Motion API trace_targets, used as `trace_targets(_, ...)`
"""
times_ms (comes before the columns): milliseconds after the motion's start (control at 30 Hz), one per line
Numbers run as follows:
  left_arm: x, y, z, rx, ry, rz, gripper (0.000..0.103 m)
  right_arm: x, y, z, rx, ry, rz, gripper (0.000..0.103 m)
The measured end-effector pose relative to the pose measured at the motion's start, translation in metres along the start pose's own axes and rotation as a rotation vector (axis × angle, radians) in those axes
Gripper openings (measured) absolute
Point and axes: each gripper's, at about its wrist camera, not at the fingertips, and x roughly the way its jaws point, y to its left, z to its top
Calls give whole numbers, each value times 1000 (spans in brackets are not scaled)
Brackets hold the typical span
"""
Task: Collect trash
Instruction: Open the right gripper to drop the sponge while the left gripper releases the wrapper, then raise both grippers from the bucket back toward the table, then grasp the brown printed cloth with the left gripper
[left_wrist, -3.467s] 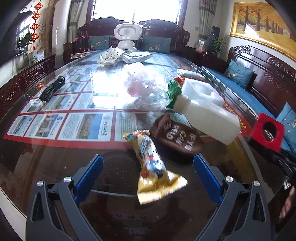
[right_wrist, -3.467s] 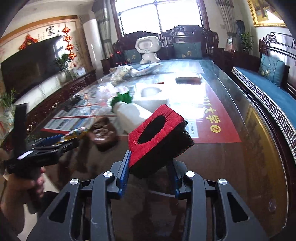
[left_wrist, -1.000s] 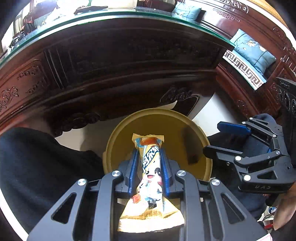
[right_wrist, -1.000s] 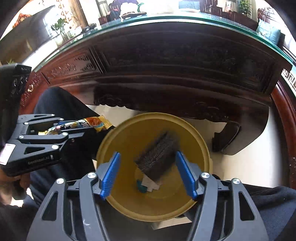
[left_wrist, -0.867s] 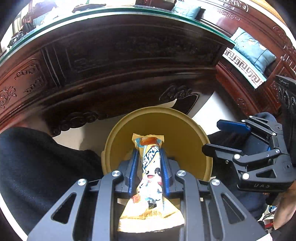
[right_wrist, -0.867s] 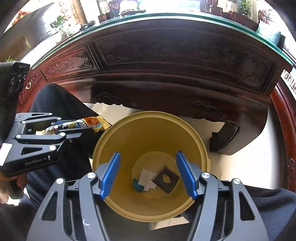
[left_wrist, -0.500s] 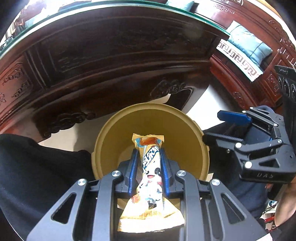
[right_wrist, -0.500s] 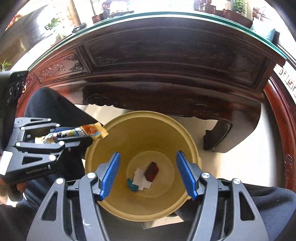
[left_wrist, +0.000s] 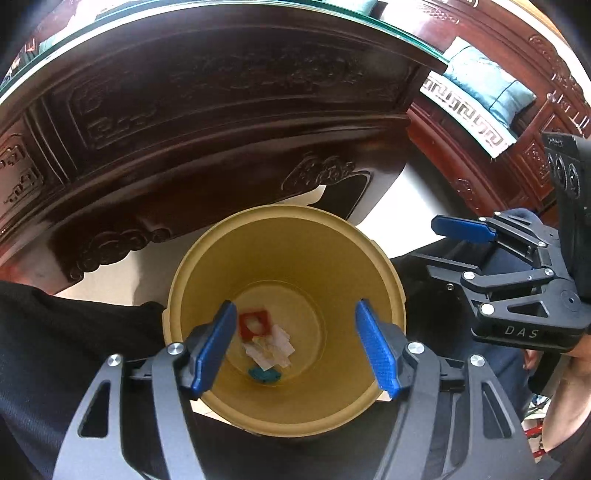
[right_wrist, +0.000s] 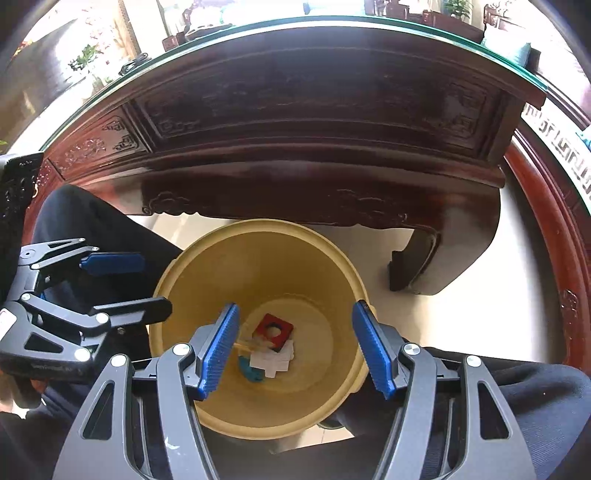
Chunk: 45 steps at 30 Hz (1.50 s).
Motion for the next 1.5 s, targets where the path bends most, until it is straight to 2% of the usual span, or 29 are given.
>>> trace_targets(500,-3,9,5,-22,-10,23,66,1,4,8,-18,1,5,62)
trace_targets(700,-25,19,19,-42,-67,40,66,-9,9,26,-33,-28,8,62)
trace_targets(800,-43,28,31,-59,-115,58,66,-21,13,43,-43,-74,24,62)
trace_targets(1033,-95,56,83,-110,-279,128,67,-55,26,105,-67,-241,77,63)
trace_targets(1133,-114,69,116,-133,-349,167,68,-63,33,136,-89,-290,76,69)
trace_targets(1333,-138,86,174,-145,-432,223,73,-71,41,192,-138,-371,84,73)
trace_targets(1500,-141,104,206,-173,-455,250,78,-64,36,227,-159,-402,73,77)
